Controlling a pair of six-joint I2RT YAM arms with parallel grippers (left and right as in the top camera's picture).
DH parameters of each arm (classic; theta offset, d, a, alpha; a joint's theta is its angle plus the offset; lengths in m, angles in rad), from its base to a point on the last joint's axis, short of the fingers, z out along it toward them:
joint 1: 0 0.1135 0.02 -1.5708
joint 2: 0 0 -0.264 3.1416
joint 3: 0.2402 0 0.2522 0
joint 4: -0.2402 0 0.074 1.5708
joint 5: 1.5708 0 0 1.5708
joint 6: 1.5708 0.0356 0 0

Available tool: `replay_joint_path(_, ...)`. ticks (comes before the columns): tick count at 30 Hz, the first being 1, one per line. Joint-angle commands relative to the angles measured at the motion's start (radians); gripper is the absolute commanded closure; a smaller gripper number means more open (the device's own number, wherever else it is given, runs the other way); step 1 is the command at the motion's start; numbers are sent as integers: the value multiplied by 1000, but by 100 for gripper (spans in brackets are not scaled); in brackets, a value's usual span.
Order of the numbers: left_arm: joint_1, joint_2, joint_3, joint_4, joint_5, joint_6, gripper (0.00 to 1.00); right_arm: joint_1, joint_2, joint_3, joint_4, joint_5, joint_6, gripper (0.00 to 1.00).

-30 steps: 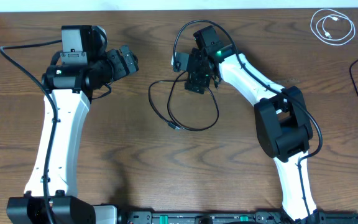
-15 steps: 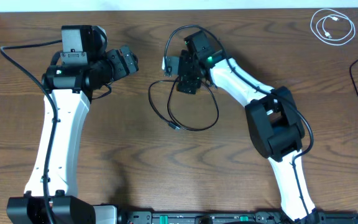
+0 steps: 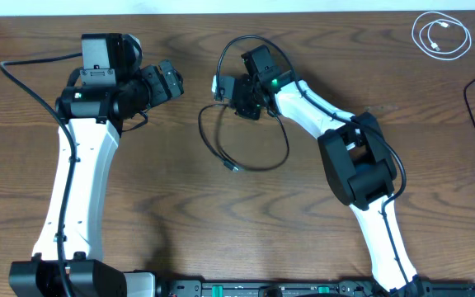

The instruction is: Untangle cables

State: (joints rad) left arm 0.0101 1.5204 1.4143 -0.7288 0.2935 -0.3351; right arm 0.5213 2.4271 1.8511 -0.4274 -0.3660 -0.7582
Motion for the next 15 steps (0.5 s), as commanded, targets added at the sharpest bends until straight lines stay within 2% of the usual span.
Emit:
replay_joint_path(1,0,2,11,0,8,21,2,4,58,-15,-26,77,280,99)
replay_joint_path(4,0,2,11,0,8,21,2,-13,43,-13,-50,156,510,99)
replay_joint_path(6,0,2,11,0,8,21,2,-34,13,-13,-83,158,590,99)
replay_joint_path(12,0,2,11,0,8,21,2,-97,-137,-13,-206,159,702,99)
replay_joint_path(15,0,2,11,0,8,21,2,-162,-275,-13,-333,331,851,99)
